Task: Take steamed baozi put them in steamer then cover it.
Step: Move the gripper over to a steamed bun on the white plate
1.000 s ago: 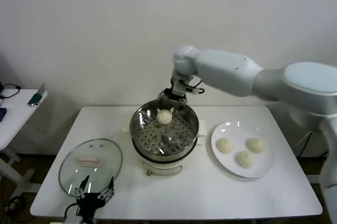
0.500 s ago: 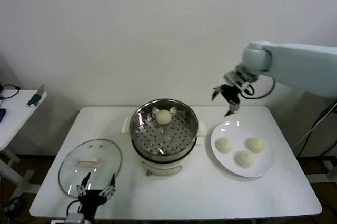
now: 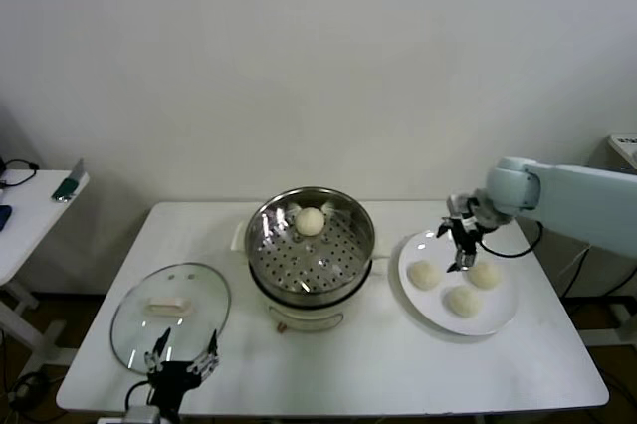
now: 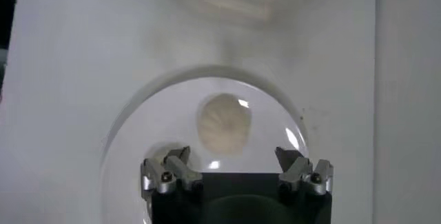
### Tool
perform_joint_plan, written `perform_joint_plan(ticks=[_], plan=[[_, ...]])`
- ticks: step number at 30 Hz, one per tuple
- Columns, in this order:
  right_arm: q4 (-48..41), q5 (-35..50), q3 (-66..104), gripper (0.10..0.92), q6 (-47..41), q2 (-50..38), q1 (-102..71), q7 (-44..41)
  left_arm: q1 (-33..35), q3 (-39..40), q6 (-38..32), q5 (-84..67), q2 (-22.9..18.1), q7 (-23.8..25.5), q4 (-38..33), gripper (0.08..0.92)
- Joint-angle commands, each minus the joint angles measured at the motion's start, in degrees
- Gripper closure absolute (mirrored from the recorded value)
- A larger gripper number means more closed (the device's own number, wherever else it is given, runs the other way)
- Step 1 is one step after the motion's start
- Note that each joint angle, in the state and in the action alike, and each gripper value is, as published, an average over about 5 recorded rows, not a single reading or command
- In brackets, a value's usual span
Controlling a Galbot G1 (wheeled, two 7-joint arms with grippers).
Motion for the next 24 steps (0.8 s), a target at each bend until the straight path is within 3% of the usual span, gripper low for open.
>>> perform_joint_plan(ticks=[1,18,21,24], plan=[[-6.08,-1.66,7.69,0.203,-3.61,2.55,-10.88,1.91,0.14,0.03,0.01,0.18,-0.12,0.0,0.16,0.177],[-14.71,-0.99,10.56,0.206,-2.76,8.08,-15.47,0.06,0.39,-0.26,-0.03,0.23,-0.24,-0.08,0.71,0.177],[-15.01,-1.05,10.27,0.229,-2.68,8.37,-15.27,-0.63,0.35,-0.39,0.03,0.23,-0.2,-0.09,0.6,0.177],[-15.16,-0.96,10.23,0.303,-2.52,8.45,-15.03,-1.1,0.36,-0.45,0.08,0.19,-0.2,-0.1,0.48,0.177]])
